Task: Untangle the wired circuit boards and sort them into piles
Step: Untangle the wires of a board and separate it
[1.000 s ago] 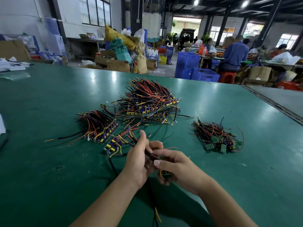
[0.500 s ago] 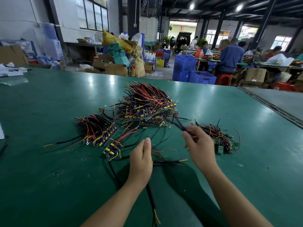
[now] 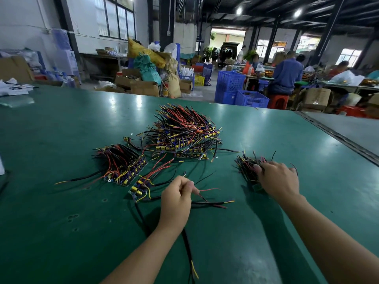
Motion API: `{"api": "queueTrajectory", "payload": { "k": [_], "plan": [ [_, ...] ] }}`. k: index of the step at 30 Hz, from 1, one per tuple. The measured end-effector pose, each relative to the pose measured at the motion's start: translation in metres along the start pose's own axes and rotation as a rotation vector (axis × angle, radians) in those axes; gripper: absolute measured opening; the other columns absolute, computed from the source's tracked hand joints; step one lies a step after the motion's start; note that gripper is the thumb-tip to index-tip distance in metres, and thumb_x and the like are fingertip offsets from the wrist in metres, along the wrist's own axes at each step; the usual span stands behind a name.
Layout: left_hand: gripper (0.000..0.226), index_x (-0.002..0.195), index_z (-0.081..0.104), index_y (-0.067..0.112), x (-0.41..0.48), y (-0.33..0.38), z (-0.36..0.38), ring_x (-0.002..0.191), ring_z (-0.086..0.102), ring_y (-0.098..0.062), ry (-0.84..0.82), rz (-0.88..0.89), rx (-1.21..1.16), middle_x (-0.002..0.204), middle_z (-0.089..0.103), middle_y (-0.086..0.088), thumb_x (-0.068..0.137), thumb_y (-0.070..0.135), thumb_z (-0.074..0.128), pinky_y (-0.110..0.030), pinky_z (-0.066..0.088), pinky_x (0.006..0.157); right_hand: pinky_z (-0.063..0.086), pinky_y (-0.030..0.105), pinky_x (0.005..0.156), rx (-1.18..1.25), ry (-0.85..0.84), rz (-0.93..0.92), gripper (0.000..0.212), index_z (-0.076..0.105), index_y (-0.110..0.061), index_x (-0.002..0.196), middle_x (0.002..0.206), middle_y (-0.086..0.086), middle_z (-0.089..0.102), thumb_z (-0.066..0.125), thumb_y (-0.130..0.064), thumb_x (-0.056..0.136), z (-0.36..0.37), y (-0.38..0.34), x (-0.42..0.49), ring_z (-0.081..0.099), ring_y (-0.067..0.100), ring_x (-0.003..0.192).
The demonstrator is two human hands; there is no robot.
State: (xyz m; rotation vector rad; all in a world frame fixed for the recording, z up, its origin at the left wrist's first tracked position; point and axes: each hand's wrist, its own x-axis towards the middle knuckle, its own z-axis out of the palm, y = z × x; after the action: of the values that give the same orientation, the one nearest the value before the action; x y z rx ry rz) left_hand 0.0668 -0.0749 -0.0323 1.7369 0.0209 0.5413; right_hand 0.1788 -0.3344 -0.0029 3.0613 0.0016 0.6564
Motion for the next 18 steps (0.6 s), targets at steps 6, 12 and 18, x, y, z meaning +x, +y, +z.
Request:
{"api": "queueTrajectory", "payload": {
  "k": [6,12,18],
  "plan": [
    [0.019,0.092,0.054,0.019,0.005,0.001,-0.016,0.081,0.059,-0.005,0.080,-0.070,0.244,0.094,0.061,0.008,0.089,0.001,0.058,-0.030,0.048,0.075,0.035,0.038,0.080,-0.049,-0.181,-0.026,0.062,0.056,-0.017,0.070,0.084,0.006,0.064,0.018,-0.054,0.101,-0.005,-0.003,0.003,0.063,0.029,0.096],
    [0.036,0.111,0.046,0.025,0.001,-0.005,-0.027,0.104,0.043,-0.016,-0.092,-0.059,0.546,0.110,0.047,0.007,0.084,0.032,0.068,-0.029,0.038,0.083,0.033,0.048,0.105,-0.052,-0.308,-0.023,0.054,0.056,-0.018,0.089,0.115,0.006,0.064,0.018,-0.054,0.101,-0.004,-0.006,-0.003,0.055,0.026,0.116],
    [0.048,0.136,0.046,0.022,0.006,-0.012,-0.030,0.123,0.040,-0.021,-0.184,-0.086,0.653,0.114,0.056,0.003,0.091,0.032,0.059,-0.035,0.039,0.098,0.026,0.054,0.109,0.229,0.099,-0.087,0.039,0.055,-0.008,0.130,0.133,0.013,0.055,0.044,-0.033,0.102,-0.012,-0.037,-0.016,0.040,0.037,0.133]
  ]
}}
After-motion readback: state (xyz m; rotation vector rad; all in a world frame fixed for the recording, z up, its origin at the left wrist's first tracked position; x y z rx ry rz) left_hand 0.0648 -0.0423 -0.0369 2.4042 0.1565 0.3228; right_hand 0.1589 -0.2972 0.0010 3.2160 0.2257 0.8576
